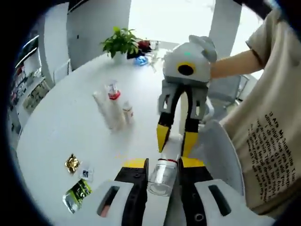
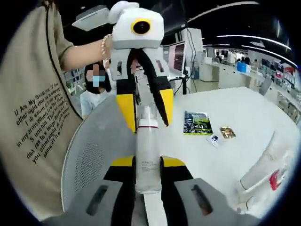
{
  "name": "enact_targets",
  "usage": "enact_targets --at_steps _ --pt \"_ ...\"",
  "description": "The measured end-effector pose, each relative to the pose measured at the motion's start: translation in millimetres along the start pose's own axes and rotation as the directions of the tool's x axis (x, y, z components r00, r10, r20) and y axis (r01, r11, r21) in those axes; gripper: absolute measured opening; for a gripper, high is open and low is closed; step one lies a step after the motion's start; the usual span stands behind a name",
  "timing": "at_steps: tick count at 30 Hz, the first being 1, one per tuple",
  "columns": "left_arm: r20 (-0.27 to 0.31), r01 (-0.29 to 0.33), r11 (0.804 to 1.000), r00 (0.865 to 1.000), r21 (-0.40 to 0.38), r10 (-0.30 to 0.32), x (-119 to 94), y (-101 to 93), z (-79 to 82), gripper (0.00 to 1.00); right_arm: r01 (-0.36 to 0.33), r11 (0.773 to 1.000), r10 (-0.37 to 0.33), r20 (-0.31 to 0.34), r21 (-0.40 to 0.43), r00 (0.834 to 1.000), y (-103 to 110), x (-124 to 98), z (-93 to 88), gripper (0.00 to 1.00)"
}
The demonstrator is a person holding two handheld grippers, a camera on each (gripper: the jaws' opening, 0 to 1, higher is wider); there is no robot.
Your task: Arrange the skincare products in the storage area until every visible bottle or jar stands upright without overlapping.
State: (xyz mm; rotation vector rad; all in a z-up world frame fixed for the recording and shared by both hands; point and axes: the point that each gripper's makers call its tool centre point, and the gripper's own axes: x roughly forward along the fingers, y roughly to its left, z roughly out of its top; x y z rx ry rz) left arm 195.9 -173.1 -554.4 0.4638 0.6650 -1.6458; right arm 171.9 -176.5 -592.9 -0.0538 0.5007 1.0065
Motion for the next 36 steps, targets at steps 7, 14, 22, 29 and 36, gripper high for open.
enact_targets --at_steps 7,14,22,29,36 --pt "0.264 0.022 0.968 0.963 -0.250 0.047 -8.5 14.9 33.7 0.34 0.030 0.952 -0.133 0.323 0.305 0.937 -14.3 -28.9 33.7 0.18" --pt "0.537 0.248 0.883 0.844 -0.398 0.005 -16.6 -2.8 74.7 0.25 -0.052 0.887 -0.228 0.535 0.458 0.814 -18.2 -48.9 65.6 0.19" --pt "0.544 0.205 0.866 0.834 -0.455 0.088 -9.9 -0.8 80.7 0.20 -0.050 0.884 -0.238 0.540 0.464 0.807 -10.6 -43.1 72.3 0.19" --pt "0.524 0.182 0.833 0.840 -0.523 0.145 -13.7 3.3 80.6 0.19 0.120 0.906 -0.310 0.442 0.407 0.842 -15.7 -45.4 76.7 0.22" --pt "0.456 0.046 0.827 0.851 -0.560 0.262 -13.0 14.3 87.5 0.18 0.429 0.862 -0.492 0.236 0.270 0.838 -32.2 -47.3 77.0 0.25"
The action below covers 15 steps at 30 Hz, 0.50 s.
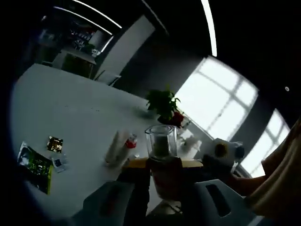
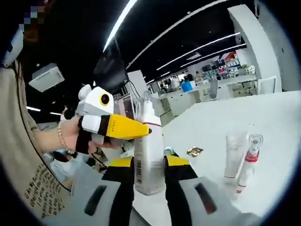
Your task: Arrange the skincare products in the storage area until every visible bottle or jar stands upright without overlapping.
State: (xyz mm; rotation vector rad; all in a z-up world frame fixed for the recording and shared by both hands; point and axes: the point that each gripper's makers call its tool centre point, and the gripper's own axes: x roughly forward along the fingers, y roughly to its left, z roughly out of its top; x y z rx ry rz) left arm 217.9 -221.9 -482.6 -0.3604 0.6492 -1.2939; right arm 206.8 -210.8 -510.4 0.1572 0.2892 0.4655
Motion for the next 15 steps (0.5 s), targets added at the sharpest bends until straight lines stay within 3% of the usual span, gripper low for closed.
enact_targets --at_steps 3,5,8,11,12,14,15 --pt "-0.020 -0.114 0.993 0.993 0.025 0.115 3.4 6.1 1.4 0.18 0.121 0.980 -0.133 -0.067 -0.159 0.989 -7.8 1.1 1.1 0.23" --pt "-0.028 -0.193 0.980 0.981 0.039 0.194 4.5 9.1 0.9 0.18 0.159 0.967 -0.177 -0.079 -0.202 0.981 -8.7 4.0 0.5 0.22" --pt "-0.033 -0.234 0.968 0.971 0.085 0.238 4.6 6.7 -1.1 0.16 0.199 0.954 -0.223 -0.090 -0.224 0.971 -11.5 5.3 -1.7 0.20" --pt "-0.015 -0.226 0.966 0.973 0.122 0.229 0.8 2.7 0.5 0.16 0.105 0.994 -0.106 -0.039 -0.033 0.994 -8.2 1.6 2.4 0.19" --pt "-0.016 -0.199 0.972 0.979 0.123 0.202 -1.1 0.3 1.3 0.16 0.081 0.997 -0.082 -0.023 -0.016 0.996 -7.5 -0.2 4.1 0.19" --pt "-0.001 -0.157 0.982 0.987 0.106 0.158 -4.2 -1.9 6.0 0.16 0.013 0.995 -0.016 0.033 0.095 0.999 -4.0 -4.4 9.8 0.18" --pt "-0.003 -0.122 0.989 0.992 0.082 0.123 -4.1 -6.1 6.8 0.16 -0.047 0.990 0.039 0.063 0.131 0.997 0.5 -6.8 13.6 0.18"
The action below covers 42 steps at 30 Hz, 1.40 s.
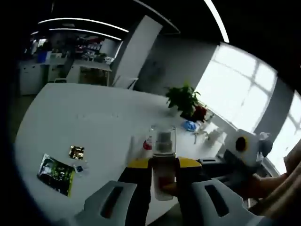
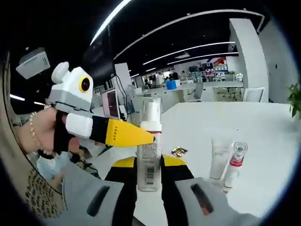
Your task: Arrange the skincare products in the storage area until every visible bottle or jar stands upright without overlapping.
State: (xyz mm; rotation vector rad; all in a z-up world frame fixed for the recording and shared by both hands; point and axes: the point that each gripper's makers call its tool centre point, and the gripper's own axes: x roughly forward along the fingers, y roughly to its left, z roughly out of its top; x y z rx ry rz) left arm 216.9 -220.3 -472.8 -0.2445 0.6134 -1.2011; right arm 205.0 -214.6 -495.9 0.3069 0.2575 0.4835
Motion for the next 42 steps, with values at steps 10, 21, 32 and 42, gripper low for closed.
enact_targets --at_steps 10,21,32,42 --pt "-0.014 0.355 0.934 0.934 -0.049 -0.356 -18.4 -41.0 20.1 0.19 -0.402 0.833 0.317 0.267 0.380 0.910 33.6 -21.7 29.4 0.18" --pt "0.003 0.474 0.873 0.879 -0.116 -0.477 -24.5 -56.4 26.6 0.17 -0.568 0.687 0.469 0.321 0.453 0.823 52.7 -35.1 43.5 0.18" --pt "-0.167 0.499 0.861 0.861 0.100 -0.480 -22.6 -62.2 10.4 0.18 -0.513 0.829 0.505 0.094 0.225 0.858 52.5 -35.1 28.6 0.18" --pt "-0.280 0.480 0.837 0.868 0.263 -0.410 -17.9 -59.2 1.4 0.18 -0.507 0.855 0.508 -0.017 -0.106 0.861 45.9 -37.1 19.6 0.18"
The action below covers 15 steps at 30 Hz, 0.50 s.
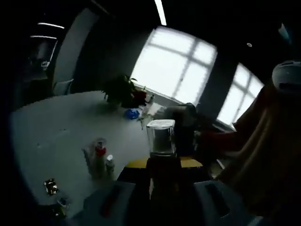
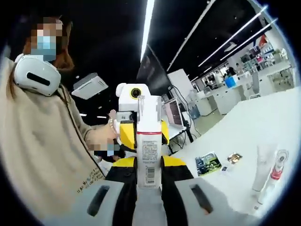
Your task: Arrange the skincare products in the storage area until every visible bottle or jar stands upright without overlapping.
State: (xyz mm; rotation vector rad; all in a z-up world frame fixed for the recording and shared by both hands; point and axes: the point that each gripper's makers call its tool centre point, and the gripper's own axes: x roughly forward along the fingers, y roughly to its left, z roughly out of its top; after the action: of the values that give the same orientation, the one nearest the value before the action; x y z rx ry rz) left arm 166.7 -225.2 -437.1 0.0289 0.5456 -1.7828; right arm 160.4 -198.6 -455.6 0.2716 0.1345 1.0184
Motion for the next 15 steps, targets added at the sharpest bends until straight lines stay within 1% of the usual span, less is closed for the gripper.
enact_targets --at_steps 1,2,3,4,5,6,7,8,9,10,12,15 --pt "-0.021 -0.032 0.999 0.999 0.043 0.033 0.9 2.8 -1.4 0.18 0.011 0.999 -0.011 -0.002 -0.041 1.000 -2.5 -0.6 -0.6 0.18" --pt "-0.040 -0.042 0.996 0.998 0.075 0.045 2.0 3.2 -3.1 0.18 0.010 0.999 -0.011 -0.016 -0.041 1.000 -2.6 -1.2 -3.6 0.18" --pt "-0.069 -0.064 0.992 0.995 0.105 0.071 4.6 3.7 -6.1 0.18 0.024 0.998 -0.026 -0.032 -0.065 0.999 -5.5 -1.0 -7.0 0.18" --pt "-0.085 -0.080 0.987 0.992 0.141 0.093 6.5 5.6 -7.8 0.18 0.042 0.994 -0.046 -0.043 -0.097 0.998 -9.6 -1.0 -9.0 0.18" --pt "-0.103 -0.087 0.981 0.989 0.173 0.106 8.4 6.3 -10.3 0.17 0.047 0.993 -0.054 -0.061 -0.112 0.997 -11.2 -0.4 -13.6 0.18" --pt "-0.133 -0.091 0.975 0.984 0.201 0.119 11.1 5.8 -14.8 0.17 0.043 0.993 -0.051 -0.070 -0.110 0.996 -11.6 -0.3 -16.6 0.19" --pt "-0.146 -0.106 0.966 0.979 0.237 0.144 13.8 8.0 -17.1 0.17 0.068 0.988 -0.081 -0.091 -0.141 0.993 -17.8 -1.2 -21.2 0.19" --pt "-0.162 -0.118 0.951 0.972 0.286 0.169 17.0 10.7 -20.5 0.17 0.076 0.986 -0.092 -0.102 -0.150 0.990 -21.0 -2.2 -24.3 0.19" --pt "-0.175 -0.116 0.946 0.969 0.304 0.175 19.3 10.2 -24.0 0.17 0.079 0.983 -0.100 -0.125 -0.165 0.987 -23.1 -2.8 -29.2 0.19" --pt "-0.184 -0.118 0.944 0.966 0.308 0.181 23.3 10.4 -28.5 0.17 0.082 0.982 -0.105 -0.132 -0.169 0.986 -24.5 -3.6 -31.0 0.19" --pt "-0.196 -0.118 0.945 0.963 0.306 0.184 28.7 13.7 -36.1 0.17 0.092 0.976 -0.128 -0.176 -0.197 0.976 -29.5 -6.7 -40.3 0.19" --pt "-0.216 -0.115 0.949 0.959 0.294 0.183 35.8 14.3 -45.2 0.17 0.100 0.972 -0.146 -0.212 -0.211 0.966 -33.6 -11.1 -51.9 0.19"
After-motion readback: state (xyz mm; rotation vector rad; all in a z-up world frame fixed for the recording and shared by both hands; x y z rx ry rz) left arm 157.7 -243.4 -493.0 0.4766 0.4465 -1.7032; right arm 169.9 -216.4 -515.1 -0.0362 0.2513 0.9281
